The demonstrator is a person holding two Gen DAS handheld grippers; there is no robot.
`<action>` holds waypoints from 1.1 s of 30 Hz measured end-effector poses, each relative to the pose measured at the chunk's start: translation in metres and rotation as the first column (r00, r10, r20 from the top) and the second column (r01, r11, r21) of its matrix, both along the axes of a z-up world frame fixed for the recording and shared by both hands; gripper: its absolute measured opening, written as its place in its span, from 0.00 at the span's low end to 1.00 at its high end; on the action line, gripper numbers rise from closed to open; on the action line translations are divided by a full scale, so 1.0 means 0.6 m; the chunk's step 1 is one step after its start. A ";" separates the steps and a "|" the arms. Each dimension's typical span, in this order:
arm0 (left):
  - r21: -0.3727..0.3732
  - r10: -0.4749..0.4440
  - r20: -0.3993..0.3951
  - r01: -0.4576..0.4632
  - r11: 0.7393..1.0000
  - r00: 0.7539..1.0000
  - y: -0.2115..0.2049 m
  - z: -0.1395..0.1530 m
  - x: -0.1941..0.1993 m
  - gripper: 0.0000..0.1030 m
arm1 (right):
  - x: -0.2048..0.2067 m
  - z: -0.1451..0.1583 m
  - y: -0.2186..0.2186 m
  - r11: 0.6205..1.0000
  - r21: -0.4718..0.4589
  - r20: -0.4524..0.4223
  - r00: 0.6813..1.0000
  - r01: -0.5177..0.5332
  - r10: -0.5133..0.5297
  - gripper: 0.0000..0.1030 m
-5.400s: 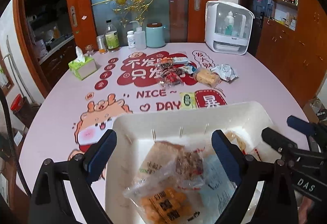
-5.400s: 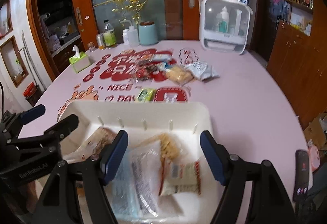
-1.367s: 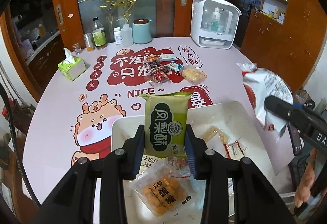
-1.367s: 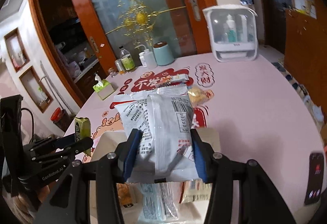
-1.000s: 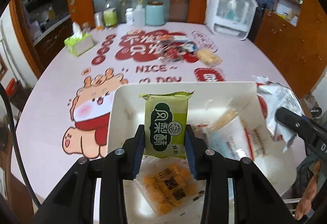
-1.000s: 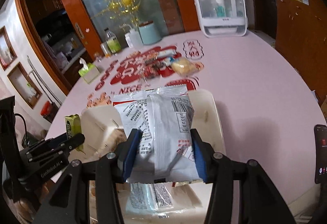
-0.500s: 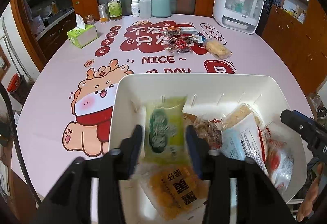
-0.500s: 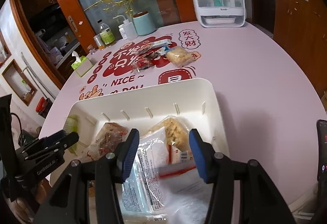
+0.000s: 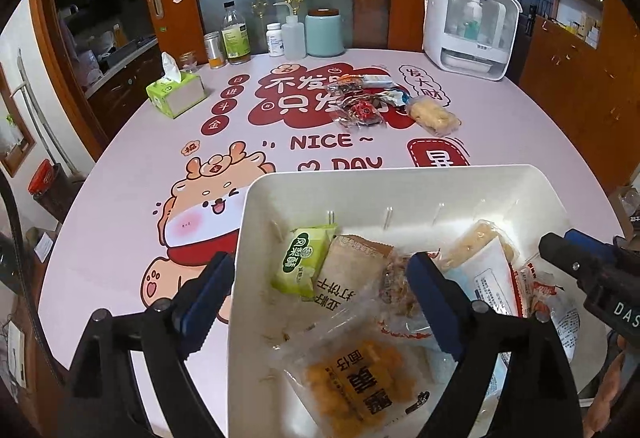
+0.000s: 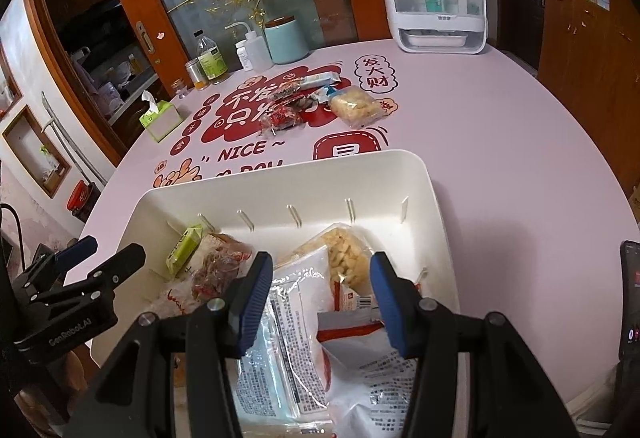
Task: Organize snacks
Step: 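Move both tools back over the remaining snacks on the table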
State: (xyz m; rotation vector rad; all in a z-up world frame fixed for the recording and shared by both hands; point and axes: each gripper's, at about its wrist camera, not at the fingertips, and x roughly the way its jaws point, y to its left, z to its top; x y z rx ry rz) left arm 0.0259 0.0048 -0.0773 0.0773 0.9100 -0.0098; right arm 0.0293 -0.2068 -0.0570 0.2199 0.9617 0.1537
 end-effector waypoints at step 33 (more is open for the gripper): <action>0.016 -0.223 0.041 0.223 0.975 0.974 -0.045 0.250 0.243 0.85 | 0.242 0.233 -0.046 0.980 -0.181 0.125 0.986 -0.087 0.111 0.66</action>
